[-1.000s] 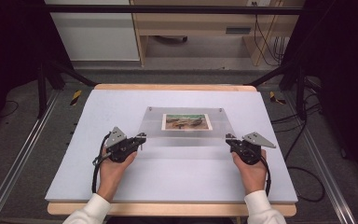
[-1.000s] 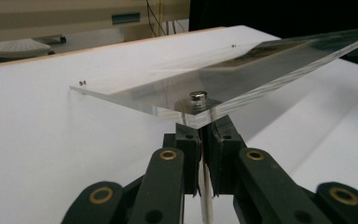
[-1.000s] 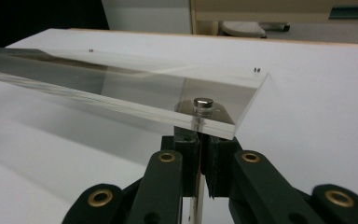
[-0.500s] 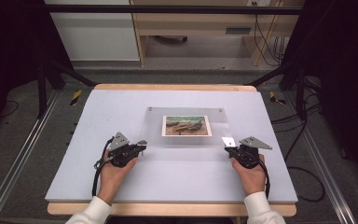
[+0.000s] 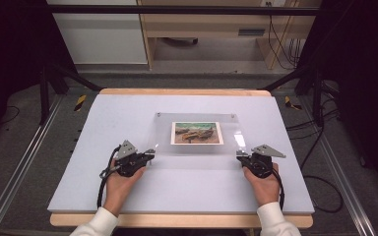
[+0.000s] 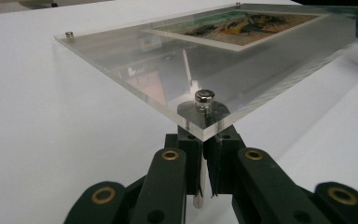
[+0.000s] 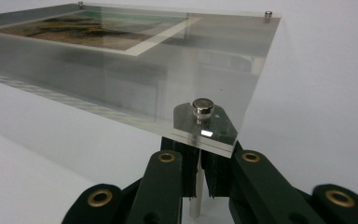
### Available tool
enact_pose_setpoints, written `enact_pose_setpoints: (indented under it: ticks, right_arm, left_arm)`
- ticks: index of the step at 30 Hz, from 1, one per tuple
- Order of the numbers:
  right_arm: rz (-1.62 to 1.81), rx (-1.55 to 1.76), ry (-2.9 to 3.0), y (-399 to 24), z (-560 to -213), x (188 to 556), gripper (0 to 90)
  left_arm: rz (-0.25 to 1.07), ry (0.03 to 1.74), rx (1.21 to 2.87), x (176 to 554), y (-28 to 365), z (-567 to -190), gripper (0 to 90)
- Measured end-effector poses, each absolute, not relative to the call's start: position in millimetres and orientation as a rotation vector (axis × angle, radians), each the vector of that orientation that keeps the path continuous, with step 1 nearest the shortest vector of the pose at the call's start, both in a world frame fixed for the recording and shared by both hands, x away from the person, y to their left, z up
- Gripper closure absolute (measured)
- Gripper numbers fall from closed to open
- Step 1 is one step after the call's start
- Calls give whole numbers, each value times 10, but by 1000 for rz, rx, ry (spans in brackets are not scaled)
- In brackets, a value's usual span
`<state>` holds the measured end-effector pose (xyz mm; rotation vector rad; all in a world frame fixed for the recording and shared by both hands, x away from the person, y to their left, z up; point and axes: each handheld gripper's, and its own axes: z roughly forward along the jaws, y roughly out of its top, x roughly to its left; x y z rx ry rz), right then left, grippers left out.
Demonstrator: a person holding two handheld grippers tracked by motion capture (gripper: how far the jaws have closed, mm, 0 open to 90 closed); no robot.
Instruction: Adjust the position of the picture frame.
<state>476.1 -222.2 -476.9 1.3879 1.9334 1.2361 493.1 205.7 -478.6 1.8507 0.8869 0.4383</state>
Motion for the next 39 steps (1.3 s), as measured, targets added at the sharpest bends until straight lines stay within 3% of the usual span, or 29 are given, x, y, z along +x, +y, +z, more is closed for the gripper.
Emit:
enact_pose_setpoints:
  ticks: [25,28,39]
  right_arm:
    - [1257,1411,1967,-2242,-4799,4760,825]
    - [1262,1417,1968,-2265,-4793,4752,756]
    - [1241,1427,2004,-2358,-4700,4564,261]
  left_arm:
    - [416,894,1870,4918,2090,-4808,832]
    - [403,893,1871,4912,2119,-4789,792]
    - [366,839,1916,4776,2207,-4741,436]
